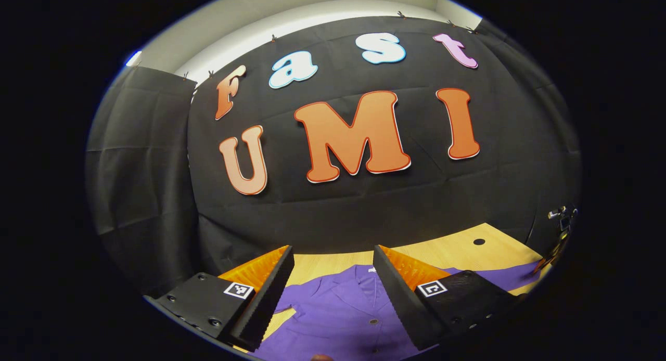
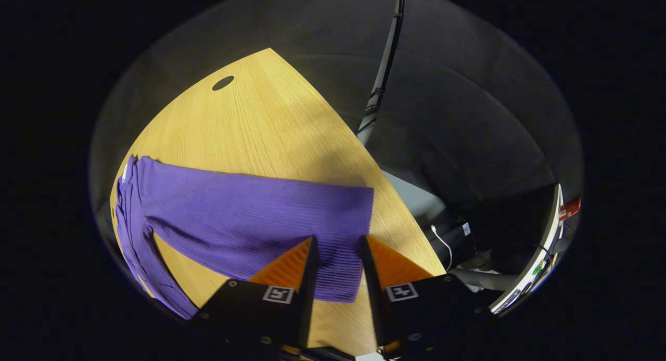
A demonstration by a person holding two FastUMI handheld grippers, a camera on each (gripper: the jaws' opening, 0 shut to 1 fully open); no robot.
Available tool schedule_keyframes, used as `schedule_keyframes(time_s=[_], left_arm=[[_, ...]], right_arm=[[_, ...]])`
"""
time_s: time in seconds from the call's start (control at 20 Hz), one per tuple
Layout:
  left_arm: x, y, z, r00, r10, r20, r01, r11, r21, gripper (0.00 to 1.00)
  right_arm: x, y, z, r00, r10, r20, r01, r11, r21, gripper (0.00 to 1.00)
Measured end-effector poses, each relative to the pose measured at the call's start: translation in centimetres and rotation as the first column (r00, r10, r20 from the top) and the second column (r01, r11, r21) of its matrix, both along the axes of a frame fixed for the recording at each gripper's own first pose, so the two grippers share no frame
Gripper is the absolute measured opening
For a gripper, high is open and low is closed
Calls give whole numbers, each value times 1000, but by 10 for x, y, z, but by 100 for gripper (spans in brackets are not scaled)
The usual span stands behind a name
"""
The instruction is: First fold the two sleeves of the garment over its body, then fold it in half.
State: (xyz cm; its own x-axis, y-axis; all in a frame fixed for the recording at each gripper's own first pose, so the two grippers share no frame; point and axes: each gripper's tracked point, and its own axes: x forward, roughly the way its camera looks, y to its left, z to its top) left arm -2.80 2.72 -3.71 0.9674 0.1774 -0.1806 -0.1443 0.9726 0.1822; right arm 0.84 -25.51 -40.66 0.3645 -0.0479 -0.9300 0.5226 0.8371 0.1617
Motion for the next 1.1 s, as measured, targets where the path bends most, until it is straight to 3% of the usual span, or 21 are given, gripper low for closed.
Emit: schedule_keyframes(time_s=[0.15, 0.25, 0.5, 0.8, 1.1], left_arm=[[1, 0, -1, 1000, -18, -3, 18, 1000, 10, 100], [0, 0, -1, 1000, -29, -3, 29, 1000, 9, 98], [-1, -2, -3, 999, -47, -11, 47, 999, -11, 98], [3, 2, -3, 997, -75, 12, 75, 997, -30, 100], [5, 8, -3, 996, -82, 22, 83, 994, -77, 98]], right_arm=[[8, 16, 7, 999, -26, 40, 22, 996, 85, 6], [20, 27, 25, 996, -35, 81, 24, 990, 140, 3], [29, 41, 81, 979, -4, 202, -16, 995, 99, 3], [44, 87, 171, 945, 37, 324, -49, 998, 28, 3], [45, 135, 240, 925, 97, 368, -74, 994, -77, 3]])
